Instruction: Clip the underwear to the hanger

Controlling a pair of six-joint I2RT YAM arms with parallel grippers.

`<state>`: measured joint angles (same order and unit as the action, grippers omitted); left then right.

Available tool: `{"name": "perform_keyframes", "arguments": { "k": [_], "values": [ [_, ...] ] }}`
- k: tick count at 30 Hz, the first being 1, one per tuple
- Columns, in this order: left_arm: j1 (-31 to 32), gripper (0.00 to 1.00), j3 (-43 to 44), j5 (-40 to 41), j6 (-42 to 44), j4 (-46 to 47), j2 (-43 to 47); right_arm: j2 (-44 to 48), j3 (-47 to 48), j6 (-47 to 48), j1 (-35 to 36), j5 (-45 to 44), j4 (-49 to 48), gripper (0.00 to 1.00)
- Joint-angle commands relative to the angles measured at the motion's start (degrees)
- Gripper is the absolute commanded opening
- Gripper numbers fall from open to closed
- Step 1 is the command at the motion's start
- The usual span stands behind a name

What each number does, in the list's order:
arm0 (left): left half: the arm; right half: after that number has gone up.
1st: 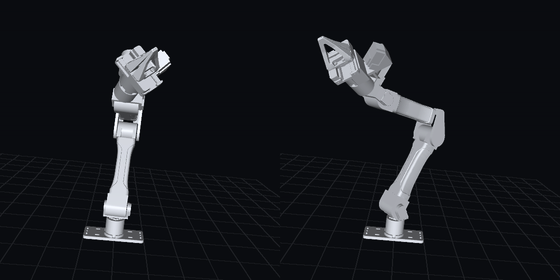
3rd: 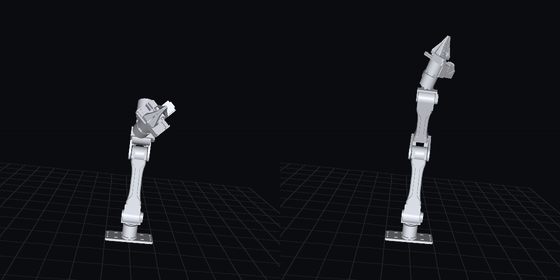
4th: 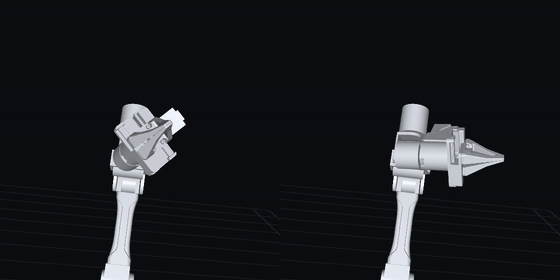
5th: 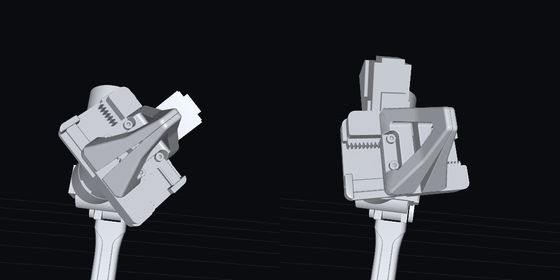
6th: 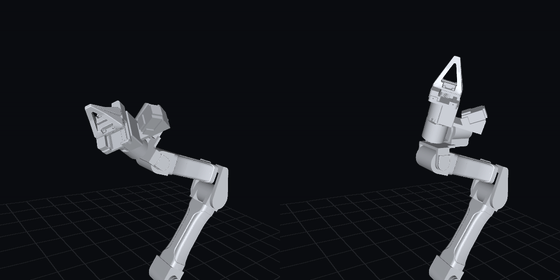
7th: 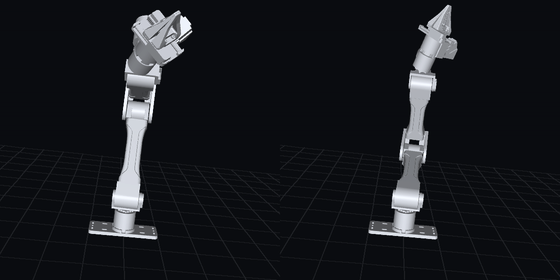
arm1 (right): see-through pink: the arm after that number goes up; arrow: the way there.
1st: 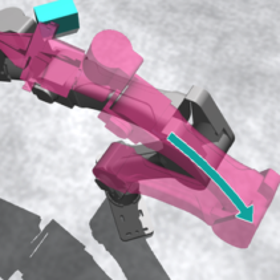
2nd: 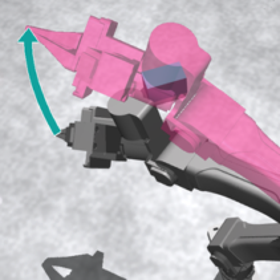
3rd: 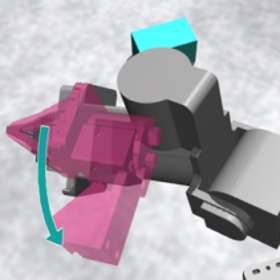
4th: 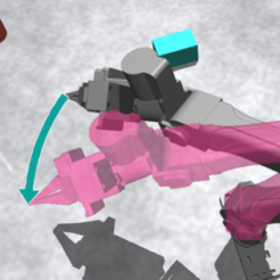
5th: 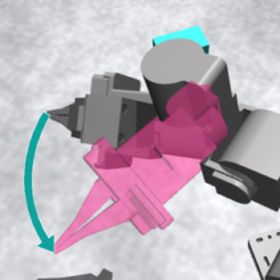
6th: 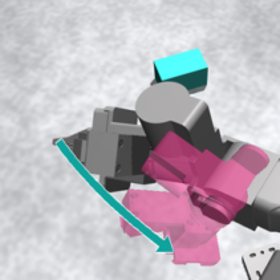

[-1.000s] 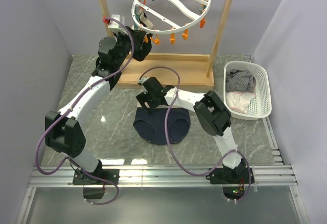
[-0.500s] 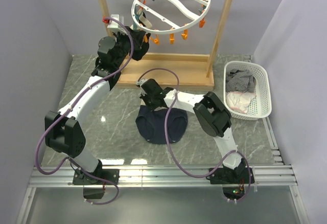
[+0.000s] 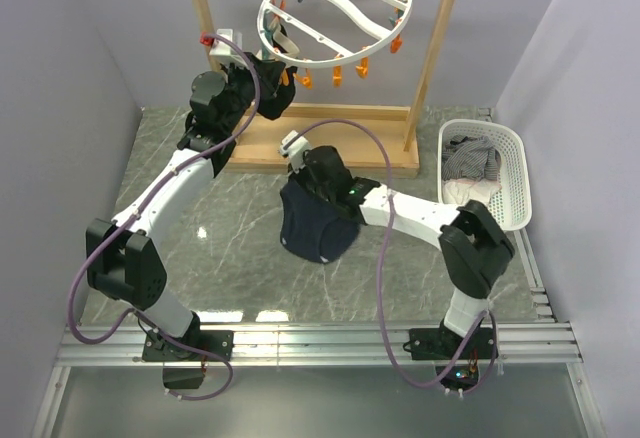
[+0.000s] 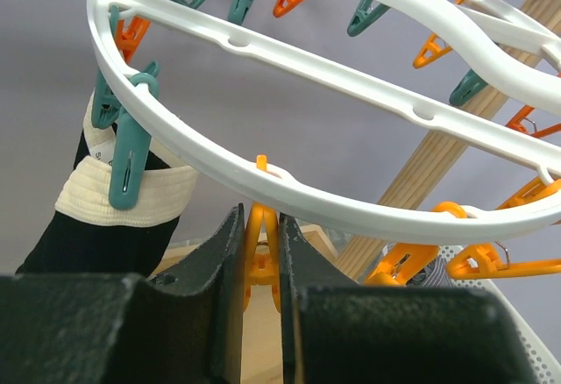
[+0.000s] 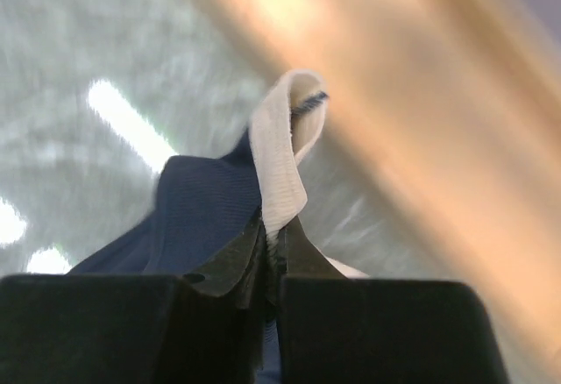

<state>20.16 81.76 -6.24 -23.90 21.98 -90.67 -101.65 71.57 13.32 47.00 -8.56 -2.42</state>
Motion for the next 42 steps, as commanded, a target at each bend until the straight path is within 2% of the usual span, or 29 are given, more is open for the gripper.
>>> {"name": "perform_keyframes", "arguments": {
  "k": [1,5,13,22,42],
  "values": [
    [-0.6,0.0,-0.9,-0.3,-1.2,-1.1,3.0,3.8,-2.0,6.9,0.1,-2.2,-14.3,0.0],
    [-0.6,0.0,-0.2,-0.3,-1.2,-1.8,3.0,5.8,-3.5,10.9,-0.7,-2.0,-21.0,0.0],
    [-0.6,0.0,-0.4,-0.1,-1.1,-2.6,3.2,6.9,-1.9,16.5,-3.8,6.6,-28.4,0.0],
    [-0.9,0.0,-1.2,-0.9,-0.9,-3.3,4.1,5.6,4.0,15.4,-6.3,8.4,-25.8,0.0],
    [-0.8,0.0,-2.5,-2.0,-0.8,-3.4,4.7,1.4,12.5,15.7,-6.6,7.7,-23.2,0.0]
  ]
}}
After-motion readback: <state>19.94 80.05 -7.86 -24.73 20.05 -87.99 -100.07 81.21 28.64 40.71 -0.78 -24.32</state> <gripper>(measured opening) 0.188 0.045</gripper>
